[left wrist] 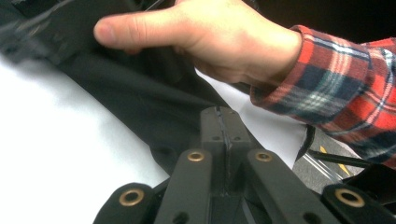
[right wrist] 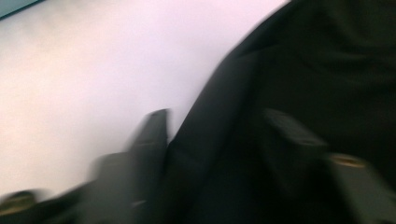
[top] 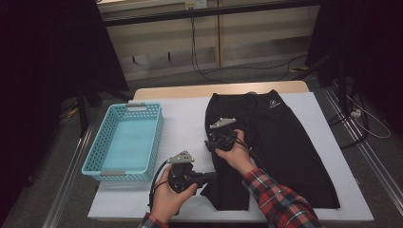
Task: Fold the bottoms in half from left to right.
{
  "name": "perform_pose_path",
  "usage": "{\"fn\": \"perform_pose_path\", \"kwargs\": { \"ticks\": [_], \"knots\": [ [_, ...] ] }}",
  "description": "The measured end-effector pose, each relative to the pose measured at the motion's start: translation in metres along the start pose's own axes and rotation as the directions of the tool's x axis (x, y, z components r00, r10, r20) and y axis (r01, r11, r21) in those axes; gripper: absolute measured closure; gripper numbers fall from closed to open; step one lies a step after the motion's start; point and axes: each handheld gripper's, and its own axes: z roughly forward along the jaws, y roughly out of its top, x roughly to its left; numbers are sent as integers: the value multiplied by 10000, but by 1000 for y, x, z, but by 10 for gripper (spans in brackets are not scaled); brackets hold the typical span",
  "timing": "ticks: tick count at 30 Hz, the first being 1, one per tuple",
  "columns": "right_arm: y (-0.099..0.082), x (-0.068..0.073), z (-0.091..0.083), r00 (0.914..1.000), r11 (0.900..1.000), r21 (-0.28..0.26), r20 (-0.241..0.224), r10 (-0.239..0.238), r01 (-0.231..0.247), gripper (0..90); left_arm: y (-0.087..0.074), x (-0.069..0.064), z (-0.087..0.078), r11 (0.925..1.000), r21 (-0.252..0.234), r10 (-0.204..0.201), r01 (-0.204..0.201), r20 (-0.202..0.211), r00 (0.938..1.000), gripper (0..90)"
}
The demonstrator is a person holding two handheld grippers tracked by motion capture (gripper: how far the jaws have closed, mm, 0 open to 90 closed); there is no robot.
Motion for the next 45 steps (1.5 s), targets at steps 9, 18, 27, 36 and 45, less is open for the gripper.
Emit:
{"fn": "perform_pose_path", "kwargs": {
  "ticks": [9, 18, 27, 36, 45],
  "knots": [
    [-2, -39, -29, 9969, 9974, -102, 305, 719, -717, 891, 5, 5, 7, 10000, -30, -27, 28, 83, 10000, 900],
    [-19, -74, -67, 9855, 9893, -675, 1018, 1355, -1291, 887, 9, -3, 24, 9996, 220, 193, -203, 441, 9988, 900],
    [-20, -77, -48, 9838, 9852, -682, 759, 1623, -1573, 853, 8, -4, 30, 9991, 402, 127, -149, 544, 9984, 900],
    [-10, -80, -24, 9787, 9856, -395, 1174, 1681, -1646, 778, 7, -2, 24, 9992, 383, 112, -137, 641, 9979, 900],
    [-5, -95, -14, 9662, 9739, -574, 1251, 2252, -2195, 682, 6, 2, 16, 9992, 390, -41, 15, 659, 9978, 900]
  ]
}}
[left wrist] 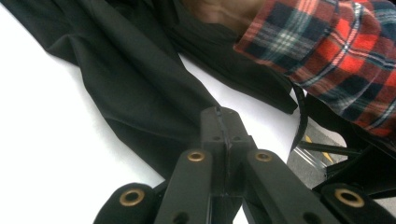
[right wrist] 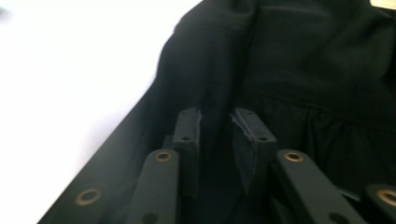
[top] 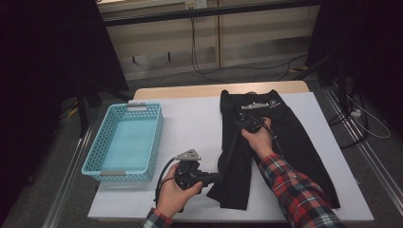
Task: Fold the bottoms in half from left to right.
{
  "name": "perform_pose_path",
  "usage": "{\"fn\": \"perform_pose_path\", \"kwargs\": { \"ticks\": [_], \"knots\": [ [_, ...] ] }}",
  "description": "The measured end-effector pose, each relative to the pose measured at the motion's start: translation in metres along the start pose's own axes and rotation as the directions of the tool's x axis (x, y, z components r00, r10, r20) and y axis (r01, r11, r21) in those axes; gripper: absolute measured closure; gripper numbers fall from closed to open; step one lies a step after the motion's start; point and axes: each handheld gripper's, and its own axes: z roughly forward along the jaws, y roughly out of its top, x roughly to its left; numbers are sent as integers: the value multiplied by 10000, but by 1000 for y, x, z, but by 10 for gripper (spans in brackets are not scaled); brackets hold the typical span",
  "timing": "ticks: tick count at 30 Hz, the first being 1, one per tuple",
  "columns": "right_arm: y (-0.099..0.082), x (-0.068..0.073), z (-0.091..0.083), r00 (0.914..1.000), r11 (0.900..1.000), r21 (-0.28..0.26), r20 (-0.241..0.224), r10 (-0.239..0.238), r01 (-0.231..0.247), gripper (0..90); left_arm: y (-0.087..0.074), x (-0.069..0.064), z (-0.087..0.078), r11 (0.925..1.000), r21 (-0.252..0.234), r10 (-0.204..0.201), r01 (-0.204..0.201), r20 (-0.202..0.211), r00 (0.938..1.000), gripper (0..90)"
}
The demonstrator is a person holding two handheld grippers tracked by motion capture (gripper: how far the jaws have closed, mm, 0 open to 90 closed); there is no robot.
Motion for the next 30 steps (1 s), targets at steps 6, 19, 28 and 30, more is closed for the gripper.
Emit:
{"fn": "perform_pose_path", "kwargs": {
  "ticks": [6, 19, 28, 30],
  "knots": [
    [6, 5, 14, 10000, 9999, 166, -6, -22, 22, 711, -2, 3, -6, 10000, 24, -18, 18, 78, 10000, 900],
    [32, -12, -7, 9999, 9970, -757, 30, -170, 172, 900, 12, -1, 2, 9989, -454, 124, -108, 336, 9994, 900],
    [62, -74, -74, 9939, 9876, -1473, 1036, -385, 536, 900, 57, -46, 31, 9741, -1911, 1541, -1210, 1688, 9735, 617],
    [67, -100, -91, 9933, 9829, -1793, 1133, -225, 427, 832, 60, -43, 28, 9637, -1989, 1973, -1783, 804, 9770, 318]
  ]
}}
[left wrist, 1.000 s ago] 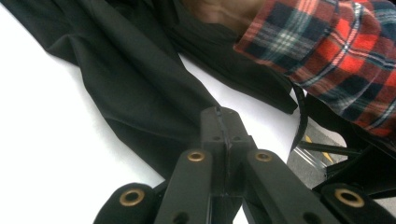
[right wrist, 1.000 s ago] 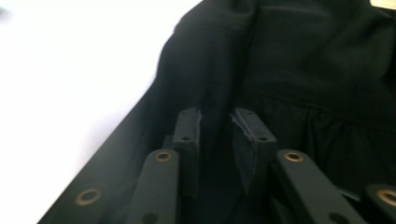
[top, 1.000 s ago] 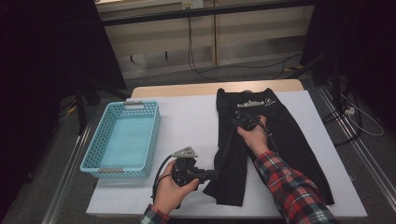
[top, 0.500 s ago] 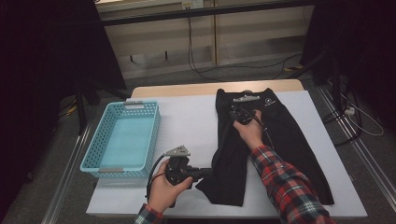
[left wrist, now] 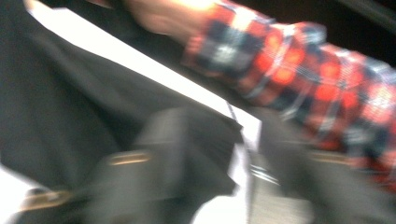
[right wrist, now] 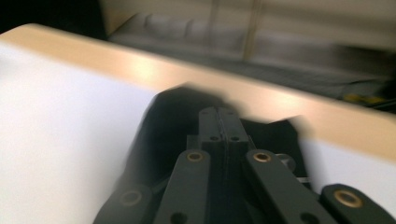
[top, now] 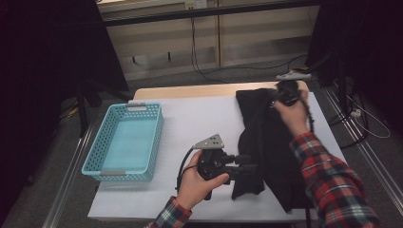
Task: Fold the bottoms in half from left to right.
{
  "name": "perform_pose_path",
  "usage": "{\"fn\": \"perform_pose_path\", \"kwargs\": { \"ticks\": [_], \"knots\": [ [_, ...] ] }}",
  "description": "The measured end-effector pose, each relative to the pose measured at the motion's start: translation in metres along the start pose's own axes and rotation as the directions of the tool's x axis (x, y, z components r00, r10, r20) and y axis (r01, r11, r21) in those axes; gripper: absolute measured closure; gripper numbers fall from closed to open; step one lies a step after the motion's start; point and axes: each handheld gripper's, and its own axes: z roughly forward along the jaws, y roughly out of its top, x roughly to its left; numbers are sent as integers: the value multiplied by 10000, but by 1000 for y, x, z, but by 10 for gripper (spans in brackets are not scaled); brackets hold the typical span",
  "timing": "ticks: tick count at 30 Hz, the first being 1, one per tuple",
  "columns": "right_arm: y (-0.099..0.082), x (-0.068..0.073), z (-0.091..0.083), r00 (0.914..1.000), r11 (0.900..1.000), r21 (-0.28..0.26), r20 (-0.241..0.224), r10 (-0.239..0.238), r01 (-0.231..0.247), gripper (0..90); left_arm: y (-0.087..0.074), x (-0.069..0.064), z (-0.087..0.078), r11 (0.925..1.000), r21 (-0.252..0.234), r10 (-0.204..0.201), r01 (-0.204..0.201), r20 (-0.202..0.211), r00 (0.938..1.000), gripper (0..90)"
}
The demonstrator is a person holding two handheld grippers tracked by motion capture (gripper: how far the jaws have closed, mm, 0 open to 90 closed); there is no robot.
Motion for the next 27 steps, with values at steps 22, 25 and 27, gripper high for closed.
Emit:
{"fn": "perform_pose_path", "kwargs": {
  "ticks": [22, 25, 27],
  "knots": [
    [-98, 38, -55, 9922, 9838, 1516, -937, -820, 957, 194, -49, 88, -55, 9840, 1685, 1088, -572, -3151, 9428, 115],
    [-109, 37, -62, 9950, 9848, 1625, -876, -480, 618, 165, -52, 92, -59, 9863, 1569, 996, -500, -3267, 9399, 109],
    [-115, 36, -68, 9957, 9869, 1566, -893, -247, 386, 154, -55, 94, -61, 9866, 1567, 951, -443, -3336, 9379, 109]
  ]
}}
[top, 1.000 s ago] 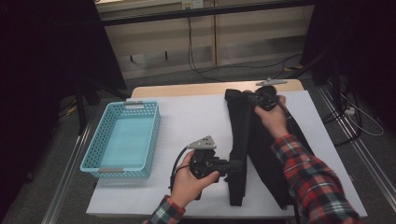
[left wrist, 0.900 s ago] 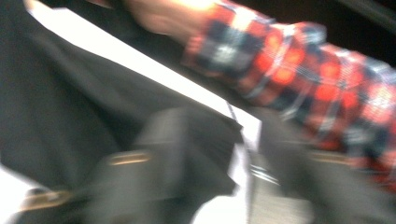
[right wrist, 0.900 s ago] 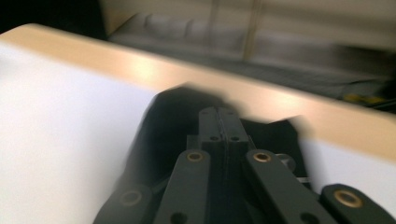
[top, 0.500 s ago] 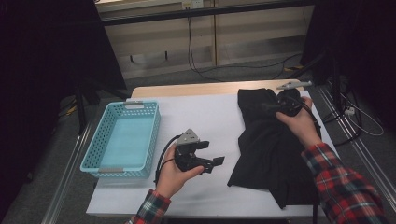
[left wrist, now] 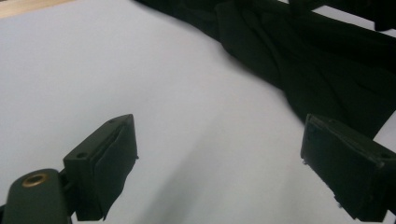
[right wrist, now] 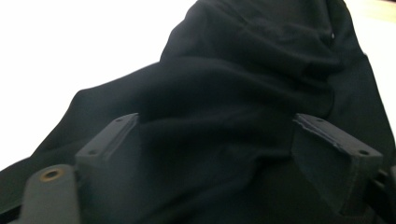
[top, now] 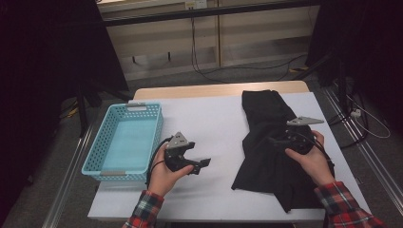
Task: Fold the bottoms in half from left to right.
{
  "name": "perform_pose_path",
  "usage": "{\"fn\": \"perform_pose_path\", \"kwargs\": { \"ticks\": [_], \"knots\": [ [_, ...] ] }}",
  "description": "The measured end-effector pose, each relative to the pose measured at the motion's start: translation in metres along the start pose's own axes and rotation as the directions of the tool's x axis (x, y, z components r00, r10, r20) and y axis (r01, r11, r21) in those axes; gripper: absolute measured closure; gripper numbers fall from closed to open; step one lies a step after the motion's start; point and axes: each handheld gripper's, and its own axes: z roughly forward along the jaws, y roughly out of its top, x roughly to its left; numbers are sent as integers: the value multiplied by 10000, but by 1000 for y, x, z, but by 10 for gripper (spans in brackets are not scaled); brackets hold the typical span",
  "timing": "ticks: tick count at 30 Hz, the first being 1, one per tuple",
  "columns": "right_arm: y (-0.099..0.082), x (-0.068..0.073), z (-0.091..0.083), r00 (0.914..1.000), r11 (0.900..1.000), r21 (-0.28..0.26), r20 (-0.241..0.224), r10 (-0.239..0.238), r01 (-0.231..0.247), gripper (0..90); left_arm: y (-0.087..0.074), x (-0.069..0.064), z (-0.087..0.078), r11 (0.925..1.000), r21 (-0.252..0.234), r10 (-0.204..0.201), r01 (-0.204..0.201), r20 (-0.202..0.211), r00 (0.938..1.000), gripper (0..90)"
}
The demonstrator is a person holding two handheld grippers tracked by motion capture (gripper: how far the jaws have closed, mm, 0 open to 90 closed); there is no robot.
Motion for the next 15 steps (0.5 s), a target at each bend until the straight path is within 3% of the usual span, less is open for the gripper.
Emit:
{"fn": "perform_pose_path", "kwargs": {
  "ticks": [2, 6, 9, 11, 15],
  "knots": [
    [-9, 1, -5, 9996, 9999, 6, -205, 171, -171, 102, -3, 1, -1, 9999, 137, 20, -20, -4, 10000, 109],
    [-25, 4, -17, 9991, 9996, 207, -359, 215, -208, 146, -7, 3, -4, 9998, 205, -17, 19, -121, 9999, 109],
    [-34, 8, -26, 9991, 9989, 411, -359, 245, -231, 270, -9, 5, -5, 9995, 296, 74, -69, -172, 9998, 110],
    [-38, 10, -31, 9999, 9984, 556, -120, 72, -65, 330, -9, 7, -6, 9997, 261, -12, 18, -212, 9998, 110],
    [-45, 12, -37, 9994, 9969, 763, -286, 213, -191, 465, -9, 8, -8, 9997, 263, -6, 13, -280, 9996, 110]
  ]
}}
